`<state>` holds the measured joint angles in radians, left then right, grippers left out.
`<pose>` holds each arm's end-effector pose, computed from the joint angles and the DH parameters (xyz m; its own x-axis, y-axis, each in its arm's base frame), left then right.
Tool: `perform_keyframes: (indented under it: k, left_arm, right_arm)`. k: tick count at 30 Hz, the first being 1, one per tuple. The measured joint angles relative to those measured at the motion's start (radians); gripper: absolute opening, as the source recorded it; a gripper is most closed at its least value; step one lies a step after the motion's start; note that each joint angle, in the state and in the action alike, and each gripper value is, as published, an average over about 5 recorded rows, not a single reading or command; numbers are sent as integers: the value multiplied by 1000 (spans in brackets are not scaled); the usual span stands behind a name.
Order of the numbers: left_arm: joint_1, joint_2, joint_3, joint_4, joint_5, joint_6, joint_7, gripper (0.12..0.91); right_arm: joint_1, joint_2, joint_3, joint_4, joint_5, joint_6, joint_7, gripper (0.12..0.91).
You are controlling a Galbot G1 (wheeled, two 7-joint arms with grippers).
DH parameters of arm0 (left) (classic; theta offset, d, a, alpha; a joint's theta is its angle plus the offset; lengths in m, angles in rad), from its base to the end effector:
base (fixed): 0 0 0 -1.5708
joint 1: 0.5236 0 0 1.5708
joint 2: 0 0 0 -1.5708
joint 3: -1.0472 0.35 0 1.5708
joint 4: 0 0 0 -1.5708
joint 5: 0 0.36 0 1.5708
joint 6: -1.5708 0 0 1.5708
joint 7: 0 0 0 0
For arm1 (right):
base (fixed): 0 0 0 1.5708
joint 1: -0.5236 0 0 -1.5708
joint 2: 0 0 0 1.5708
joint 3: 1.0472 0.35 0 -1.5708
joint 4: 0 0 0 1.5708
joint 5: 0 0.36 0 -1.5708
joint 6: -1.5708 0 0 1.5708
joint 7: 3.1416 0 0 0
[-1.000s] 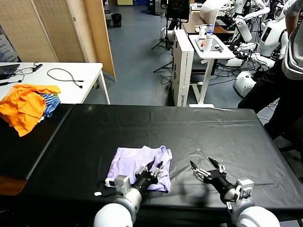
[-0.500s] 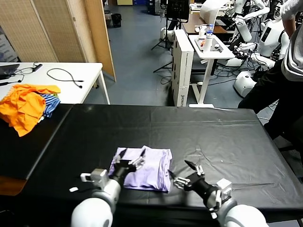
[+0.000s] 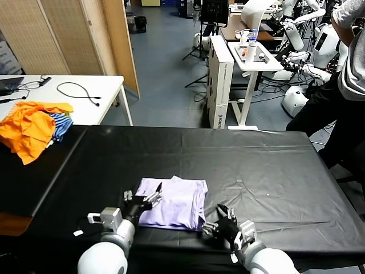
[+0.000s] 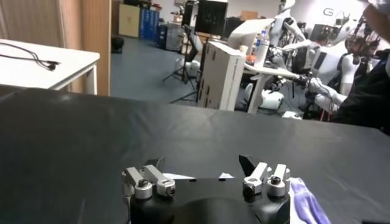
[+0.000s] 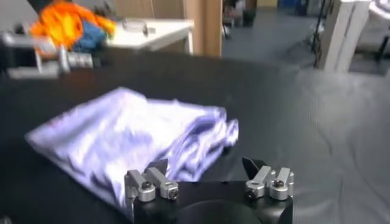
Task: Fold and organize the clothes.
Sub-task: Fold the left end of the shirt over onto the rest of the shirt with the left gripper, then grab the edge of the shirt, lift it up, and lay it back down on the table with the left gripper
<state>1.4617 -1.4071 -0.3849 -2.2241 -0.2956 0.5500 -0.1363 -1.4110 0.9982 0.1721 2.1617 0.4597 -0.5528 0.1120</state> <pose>0.2044 -0.0176 -0.2384 -0.9249 0.1707 0.3397 0.1257 0.9806 -0.1504 0.1978 0.0055 -0.2694 -0.7497 -0.4128 0.5172 -0.4599 0.8870 0.0413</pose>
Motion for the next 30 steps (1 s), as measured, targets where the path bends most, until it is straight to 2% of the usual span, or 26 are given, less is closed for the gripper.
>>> perform_keyframes:
  k: [11,15,20,25,30]
  left_arm:
    - [-10,19,-57,33,-19,-36,12,907]
    - [-13,20,-81,47,-34,-58,39,907]
    - [-11,-2,-117,93,-74,-113,85,907]
    - [4,-33,-155,148,-134,-161,121,907]
    - [22,-63,-168,183,-144,-181,137,907]
  right_arm:
    - [-49,-10,101,93,94,18,5,907]
    - [-60,-2,120,113,116,42,6,907]
    - [-91,15,157,150,161,71,22,907]
    - [-143,20,244,194,230,79,28,907]
    - [-182,18,345,202,283,80,32,907]
